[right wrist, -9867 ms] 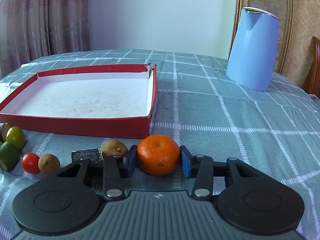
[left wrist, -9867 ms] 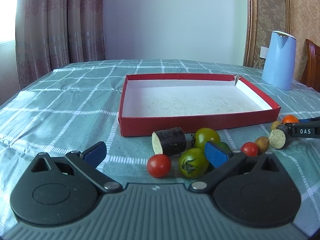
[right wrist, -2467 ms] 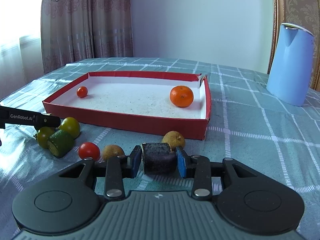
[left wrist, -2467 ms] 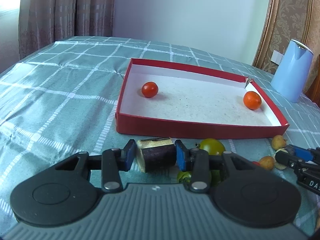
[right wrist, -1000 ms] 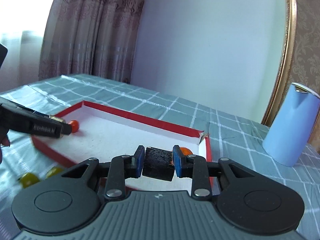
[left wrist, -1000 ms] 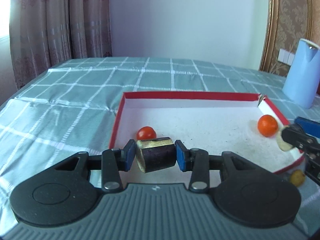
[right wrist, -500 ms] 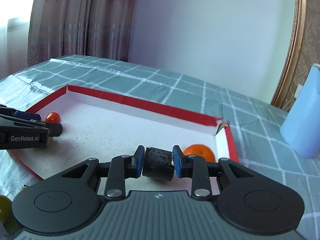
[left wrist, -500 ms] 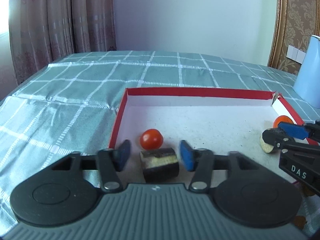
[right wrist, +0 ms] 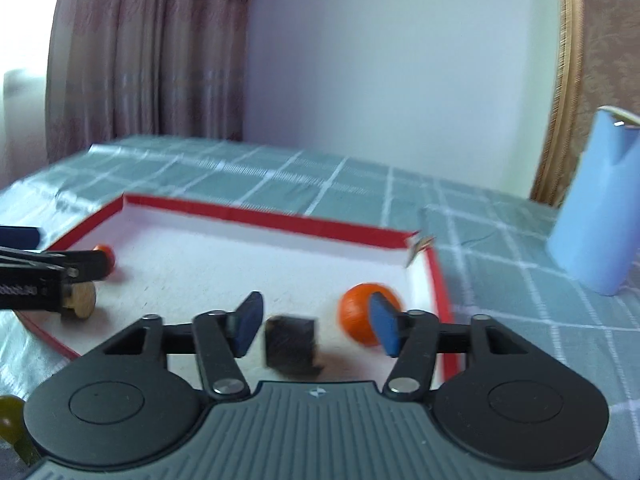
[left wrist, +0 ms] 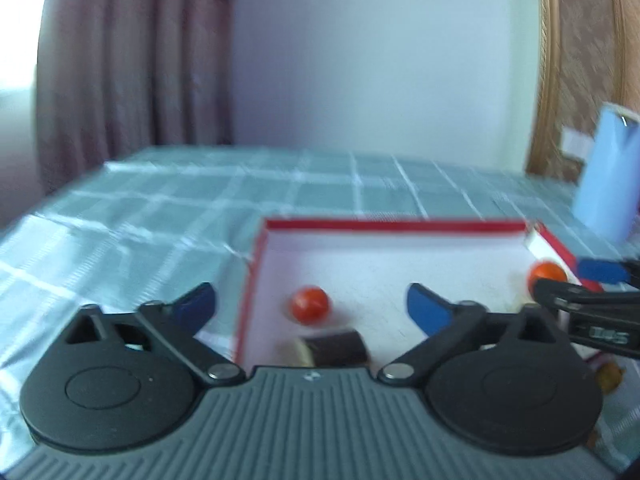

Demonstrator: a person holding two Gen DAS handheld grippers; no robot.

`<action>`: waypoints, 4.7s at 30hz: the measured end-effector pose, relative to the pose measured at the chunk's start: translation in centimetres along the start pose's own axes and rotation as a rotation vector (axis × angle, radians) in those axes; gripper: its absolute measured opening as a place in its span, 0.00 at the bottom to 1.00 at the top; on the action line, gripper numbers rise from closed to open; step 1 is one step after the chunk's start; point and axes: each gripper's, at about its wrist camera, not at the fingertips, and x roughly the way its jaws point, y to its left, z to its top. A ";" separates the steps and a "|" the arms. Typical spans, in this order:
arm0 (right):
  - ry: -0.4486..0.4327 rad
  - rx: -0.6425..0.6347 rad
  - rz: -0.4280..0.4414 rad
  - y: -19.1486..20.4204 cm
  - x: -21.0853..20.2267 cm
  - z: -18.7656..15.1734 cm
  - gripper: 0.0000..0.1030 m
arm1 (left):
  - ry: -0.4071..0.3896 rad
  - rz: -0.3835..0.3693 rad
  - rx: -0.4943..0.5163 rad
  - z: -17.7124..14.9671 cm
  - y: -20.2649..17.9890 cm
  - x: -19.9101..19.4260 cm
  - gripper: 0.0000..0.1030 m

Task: Organize fruits
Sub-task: 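Lower both eggplant slices into the tray and open both grippers, then grasp a brown kiwi with the right gripper while the left gripper withdraws from the tray, then grasp a green tomato with the left gripper while the right gripper holds the kiwi, then carry the green tomato toward the tray with the left gripper while the right carries the kiwi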

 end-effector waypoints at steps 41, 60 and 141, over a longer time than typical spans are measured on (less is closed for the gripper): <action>0.143 -0.002 0.012 -1.4 -4.7 -5.9 0.29 | 0.076 -0.148 0.009 -3.9 2.8 -4.8 1.00; 0.146 0.017 0.024 -1.6 -4.7 -5.9 0.29 | 0.109 -0.407 0.166 -5.1 1.9 -6.2 0.81; 0.141 0.027 0.028 -1.8 -4.8 -5.9 0.29 | 0.064 -0.389 0.390 -7.2 -1.5 -9.4 0.28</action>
